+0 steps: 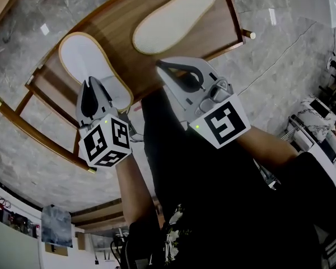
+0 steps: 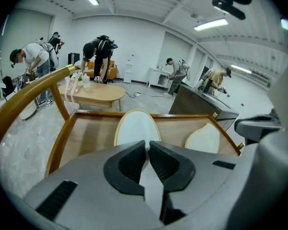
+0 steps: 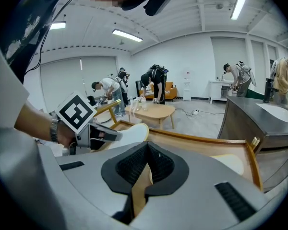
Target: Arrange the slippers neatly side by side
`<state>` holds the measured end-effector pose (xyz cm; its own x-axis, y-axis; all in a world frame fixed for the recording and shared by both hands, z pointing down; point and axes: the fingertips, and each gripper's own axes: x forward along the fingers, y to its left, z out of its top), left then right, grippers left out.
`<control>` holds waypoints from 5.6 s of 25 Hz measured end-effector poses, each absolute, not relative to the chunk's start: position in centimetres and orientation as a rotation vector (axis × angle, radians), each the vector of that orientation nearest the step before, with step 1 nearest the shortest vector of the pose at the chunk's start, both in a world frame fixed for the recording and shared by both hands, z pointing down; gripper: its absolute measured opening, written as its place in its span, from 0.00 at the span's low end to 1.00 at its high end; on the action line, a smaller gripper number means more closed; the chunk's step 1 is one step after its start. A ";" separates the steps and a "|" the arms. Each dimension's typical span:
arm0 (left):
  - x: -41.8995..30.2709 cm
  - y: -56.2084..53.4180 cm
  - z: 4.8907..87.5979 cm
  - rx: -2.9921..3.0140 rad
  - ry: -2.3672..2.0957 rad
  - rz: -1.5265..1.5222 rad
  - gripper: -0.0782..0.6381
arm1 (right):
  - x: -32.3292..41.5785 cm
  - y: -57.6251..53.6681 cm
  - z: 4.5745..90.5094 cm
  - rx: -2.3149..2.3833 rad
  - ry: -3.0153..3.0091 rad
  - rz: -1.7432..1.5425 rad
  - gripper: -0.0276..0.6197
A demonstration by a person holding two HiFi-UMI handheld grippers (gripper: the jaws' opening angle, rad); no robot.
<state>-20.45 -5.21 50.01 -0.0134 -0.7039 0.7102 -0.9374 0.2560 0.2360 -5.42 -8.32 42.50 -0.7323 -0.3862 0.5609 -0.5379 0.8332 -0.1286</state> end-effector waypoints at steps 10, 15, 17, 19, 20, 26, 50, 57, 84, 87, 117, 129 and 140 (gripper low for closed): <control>-20.2 -4.7 51.6 1.516 -1.698 0.396 0.18 | -7.0 -8.3 42.9 0.688 -2.480 0.389 0.04; -19.9 -4.9 50.8 1.558 -1.685 0.393 0.23 | -8.0 -8.1 41.9 0.684 -2.498 0.366 0.04; -20.1 -4.7 50.4 1.561 -1.695 0.391 0.24 | -8.3 -8.2 41.1 0.686 -2.514 0.343 0.04; -20.2 -4.1 49.8 1.565 -1.703 0.394 0.24 | -8.4 -8.2 40.2 0.683 -2.527 0.321 0.04; -20.2 -3.9 49.3 1.572 -1.707 0.399 0.24 | -8.4 -8.2 39.8 0.687 -2.533 0.318 0.04; -20.1 -3.5 46.9 1.623 -1.733 0.432 0.24 | -7.5 -9.2 37.8 0.735 -2.566 0.296 0.04; -1.4 -9.2 48.6 1.734 -1.475 0.442 0.22 | 2.4 -16.7 42.3 0.679 -2.499 0.371 0.04; 2.4 -11.1 50.5 1.753 -1.371 0.444 0.25 | 2.6 -19.1 43.0 0.577 -2.518 0.276 0.04; 3.4 -11.1 54.8 1.580 -1.342 0.283 0.19 | -3.8 -17.5 49.6 -0.474 -2.226 0.008 0.29; 3.3 -11.0 54.9 1.575 -1.348 0.290 0.19 | -4.6 -16.9 50.6 -0.592 -2.136 -0.002 0.29; 2.2 -9.9 54.7 1.571 -1.378 0.320 0.22 | -2.5 -14.6 48.9 -0.478 -2.056 0.233 0.08; -2.8 -11.8 54.7 1.627 -1.412 0.350 0.25 | -1.2 -14.2 46.7 -0.139 -2.211 0.614 0.07; -0.5 -17.0 54.9 1.774 -1.345 0.372 0.24 | 1.1 -15.5 45.7 0.128 -2.303 0.715 0.08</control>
